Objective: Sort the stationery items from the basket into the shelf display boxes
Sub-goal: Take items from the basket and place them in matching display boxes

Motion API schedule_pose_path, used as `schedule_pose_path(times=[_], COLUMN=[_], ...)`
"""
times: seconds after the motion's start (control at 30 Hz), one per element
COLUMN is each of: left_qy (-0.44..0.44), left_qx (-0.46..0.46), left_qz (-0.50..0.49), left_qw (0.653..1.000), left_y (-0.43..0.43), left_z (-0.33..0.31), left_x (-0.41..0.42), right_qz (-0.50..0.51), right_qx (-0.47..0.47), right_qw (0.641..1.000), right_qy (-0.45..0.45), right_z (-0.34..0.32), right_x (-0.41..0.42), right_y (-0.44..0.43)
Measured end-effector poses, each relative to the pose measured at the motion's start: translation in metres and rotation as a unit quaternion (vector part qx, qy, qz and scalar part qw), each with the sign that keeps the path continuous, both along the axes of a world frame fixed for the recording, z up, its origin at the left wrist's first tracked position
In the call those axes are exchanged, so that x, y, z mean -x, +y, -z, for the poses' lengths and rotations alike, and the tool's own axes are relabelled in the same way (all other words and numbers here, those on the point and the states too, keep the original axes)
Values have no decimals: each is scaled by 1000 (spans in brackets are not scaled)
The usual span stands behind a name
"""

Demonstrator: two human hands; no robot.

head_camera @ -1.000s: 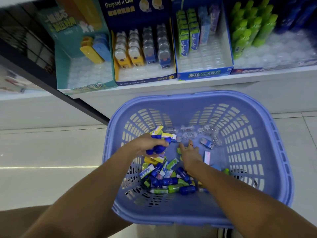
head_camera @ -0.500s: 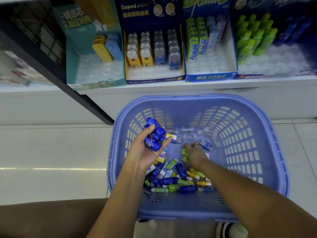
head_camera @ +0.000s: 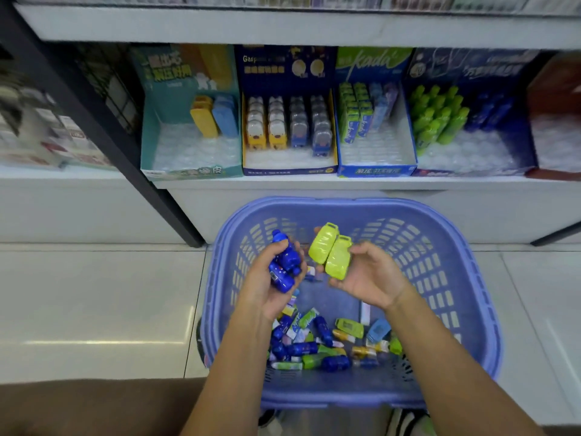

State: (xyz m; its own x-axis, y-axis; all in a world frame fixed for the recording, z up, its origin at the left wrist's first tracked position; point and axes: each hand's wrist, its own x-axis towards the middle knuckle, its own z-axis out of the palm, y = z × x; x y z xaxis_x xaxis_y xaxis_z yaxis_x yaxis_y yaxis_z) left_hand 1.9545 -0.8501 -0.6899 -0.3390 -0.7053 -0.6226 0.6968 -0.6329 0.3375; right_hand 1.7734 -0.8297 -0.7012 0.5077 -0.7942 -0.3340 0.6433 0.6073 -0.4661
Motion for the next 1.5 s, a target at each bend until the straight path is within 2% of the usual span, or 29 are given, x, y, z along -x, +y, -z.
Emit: schedule_pose_path(times=[0.03, 0.1, 0.17, 0.23, 0.33, 0.4, 0.47, 0.53, 0.57, 0.63, 0.7, 0.8, 0.93, 1.03, 1.07, 1.27, 1.4, 1.43, 1.5], left_qy=[19, 65, 100, 106, 113, 135, 146, 143, 148, 165, 175, 162, 171, 181, 185, 184, 163, 151, 125], left_qx=[4, -1, -11, -5, 30, 74, 115, 130, 126, 109, 87, 59, 56, 58, 57, 60, 78, 84, 94], left_qz=[3, -3, -27, -40, -30, -12, 0, 5, 5, 3, -4, -24, -11, -3, -1, -17, -66, -81, -110], left_qw=[1000, 998, 995, 994, 993, 988, 983, 981, 981, 980, 981, 985, 984, 982, 981, 981, 981, 982, 981], left_y=[0, -1, -2, -2, 2, 6, 6, 5, 4, 2, 1, -3, -6, -6, -5, -11, -22, -26, -33], left_z=[-4, -13, -17, -18, -19, -22, -27, -32, -34, -41, -50, -62, -74, -80, -81, -86, -91, -92, -94], left_x=[0, 0, 1, 4, 10, 14, 17, 17, 17, 15, 14, 16, 23, 32, 34, 39, 17, 8, -10], right_qz=[14, 72, 131, 154, 176, 182, 154, 114, 101, 105, 162, 283, 346, 316, 307, 346, 276, 254, 221], right_qx=[10, 8, 10, 55, 113, 123, 139, 165, 173, 167, 156, 144, 108, 45, 44, 198, 305, 320, 354], right_qw=[1000, 991, 963, 924, 845, 768, 686, 638, 637, 685, 734, 758, 727, 732, 723, 673, 676, 668, 624], right_qy=[13, 112, 235, 346, 492, 602, 697, 743, 744, 702, 641, 569, 584, 602, 617, 624, 611, 622, 660], right_z=[-8, -22, -32, -42, -57, -69, -80, -91, -96, -107, -117, -126, -125, -120, -120, -147, -165, -168, -172], right_x=[-3, -10, -17, -22, -32, -39, -45, -48, -48, -46, -37, -10, 39, 74, 83, 91, 57, 45, 18], right_y=[-1, -3, -5, -5, -5, -5, -5, -4, -4, -2, -3, -7, -16, -26, -28, -40, -69, -79, -100])
